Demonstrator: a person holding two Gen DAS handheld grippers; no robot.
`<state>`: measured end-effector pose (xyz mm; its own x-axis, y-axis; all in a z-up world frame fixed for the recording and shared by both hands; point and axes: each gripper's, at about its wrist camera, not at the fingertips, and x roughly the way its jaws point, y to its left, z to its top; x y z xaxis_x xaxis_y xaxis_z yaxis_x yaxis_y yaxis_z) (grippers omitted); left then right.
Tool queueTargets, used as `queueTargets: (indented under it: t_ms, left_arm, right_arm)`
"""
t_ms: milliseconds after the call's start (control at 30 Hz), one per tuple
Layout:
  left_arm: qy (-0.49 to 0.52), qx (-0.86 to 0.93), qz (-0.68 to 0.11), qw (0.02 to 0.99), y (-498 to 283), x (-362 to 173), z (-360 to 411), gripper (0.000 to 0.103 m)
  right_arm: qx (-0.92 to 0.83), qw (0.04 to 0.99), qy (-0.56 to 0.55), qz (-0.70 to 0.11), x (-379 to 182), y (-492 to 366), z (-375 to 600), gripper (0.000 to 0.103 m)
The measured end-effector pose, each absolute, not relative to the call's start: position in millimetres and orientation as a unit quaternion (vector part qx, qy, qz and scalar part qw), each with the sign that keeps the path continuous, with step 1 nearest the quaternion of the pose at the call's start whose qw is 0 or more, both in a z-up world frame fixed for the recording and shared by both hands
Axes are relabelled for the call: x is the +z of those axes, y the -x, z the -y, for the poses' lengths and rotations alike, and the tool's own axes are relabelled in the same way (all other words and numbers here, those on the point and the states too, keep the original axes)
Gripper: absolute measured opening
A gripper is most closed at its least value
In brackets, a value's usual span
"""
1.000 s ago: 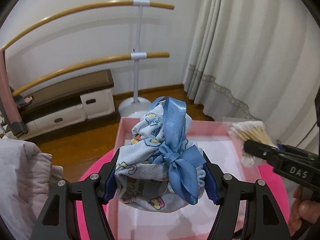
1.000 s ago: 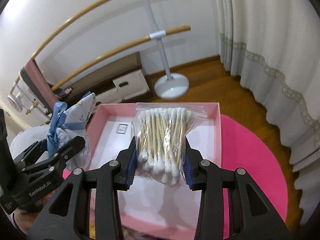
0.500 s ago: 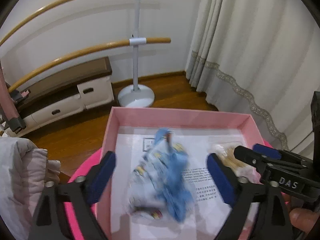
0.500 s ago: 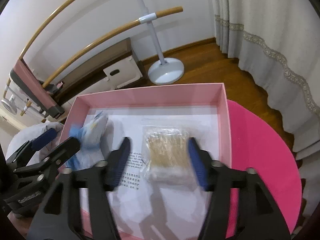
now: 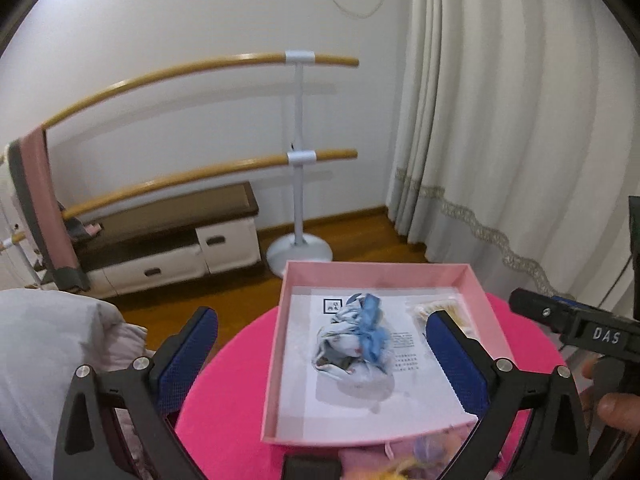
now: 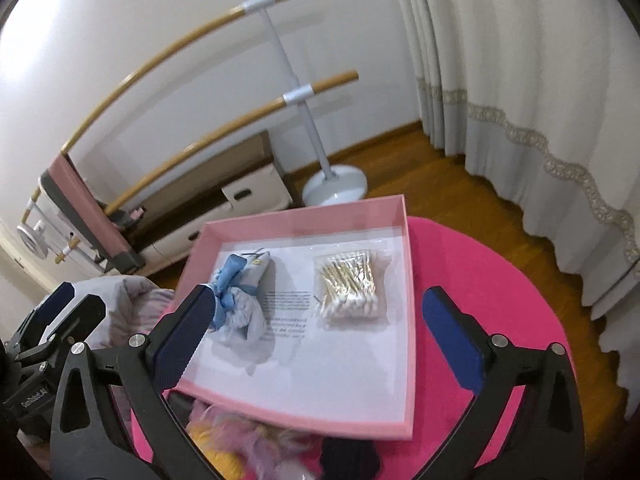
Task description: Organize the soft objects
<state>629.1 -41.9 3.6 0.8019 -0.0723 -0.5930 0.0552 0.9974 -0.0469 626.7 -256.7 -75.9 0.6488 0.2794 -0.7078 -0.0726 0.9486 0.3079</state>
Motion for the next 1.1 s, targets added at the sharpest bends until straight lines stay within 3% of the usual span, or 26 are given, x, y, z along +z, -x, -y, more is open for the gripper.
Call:
queueTargets:
  t_ms: [400, 900, 1100]
  left_arm:
    - [0.029, -0.007, -0.245, 0.969, -532.4, 5.9, 29.7, 0.103]
    - [0.018, 0.002, -0.198, 0.980, -286.6, -39.3, 24.9, 0.103]
    - [0.023, -0.003, -0.196, 0.980, -231.7, -36.4, 21.9, 0.103]
  right_arm:
    - [0.078, 0.943, -0.078, -0.314, -15.6, -486.1, 249.5, 0.103]
    - [0.032, 0.968, -0.037, -0.246, -9.5, -342.0, 236.6, 0.103]
    - [0.040, 0.968, -0.033, -0.245, -15.8, -310.4, 226.0, 0.103]
